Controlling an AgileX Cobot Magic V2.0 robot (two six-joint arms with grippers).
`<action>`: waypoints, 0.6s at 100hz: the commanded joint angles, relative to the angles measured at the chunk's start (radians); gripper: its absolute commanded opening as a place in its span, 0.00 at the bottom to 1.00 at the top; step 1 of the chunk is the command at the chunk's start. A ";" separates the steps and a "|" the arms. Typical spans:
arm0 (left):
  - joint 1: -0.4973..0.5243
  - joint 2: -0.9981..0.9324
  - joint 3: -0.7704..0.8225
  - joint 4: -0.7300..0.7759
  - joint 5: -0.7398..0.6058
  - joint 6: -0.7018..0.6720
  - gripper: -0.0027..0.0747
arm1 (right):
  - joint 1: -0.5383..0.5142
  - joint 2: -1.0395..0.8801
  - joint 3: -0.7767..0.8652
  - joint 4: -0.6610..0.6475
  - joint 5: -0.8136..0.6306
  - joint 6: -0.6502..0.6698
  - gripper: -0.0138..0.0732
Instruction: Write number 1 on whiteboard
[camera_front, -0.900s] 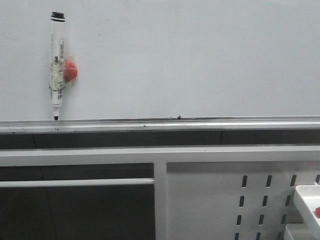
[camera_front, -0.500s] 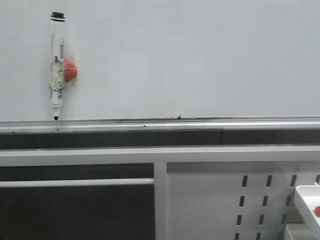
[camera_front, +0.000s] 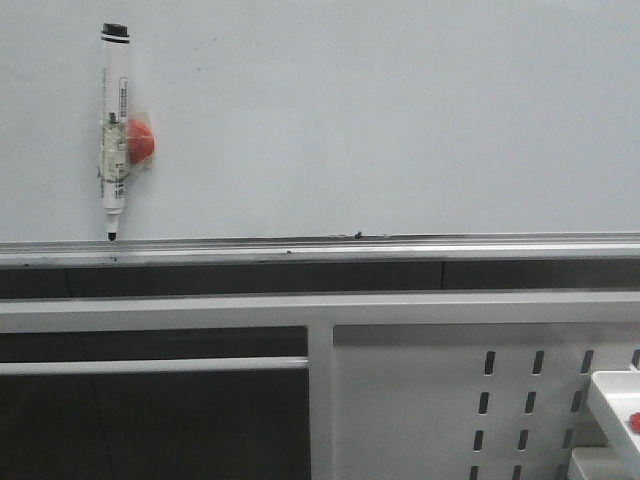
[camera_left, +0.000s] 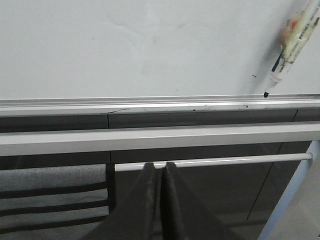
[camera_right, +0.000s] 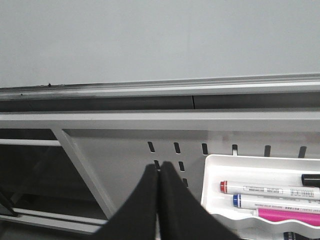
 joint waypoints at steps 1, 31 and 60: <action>0.004 -0.024 0.034 -0.013 -0.048 -0.010 0.01 | -0.005 -0.016 0.015 -0.023 -0.024 -0.004 0.10; 0.004 -0.024 0.034 0.003 -0.048 -0.010 0.01 | -0.005 -0.016 0.013 -0.023 -0.028 -0.004 0.10; 0.004 -0.024 0.034 -0.397 -0.194 -0.010 0.01 | -0.005 -0.016 0.013 0.011 -0.266 -0.004 0.10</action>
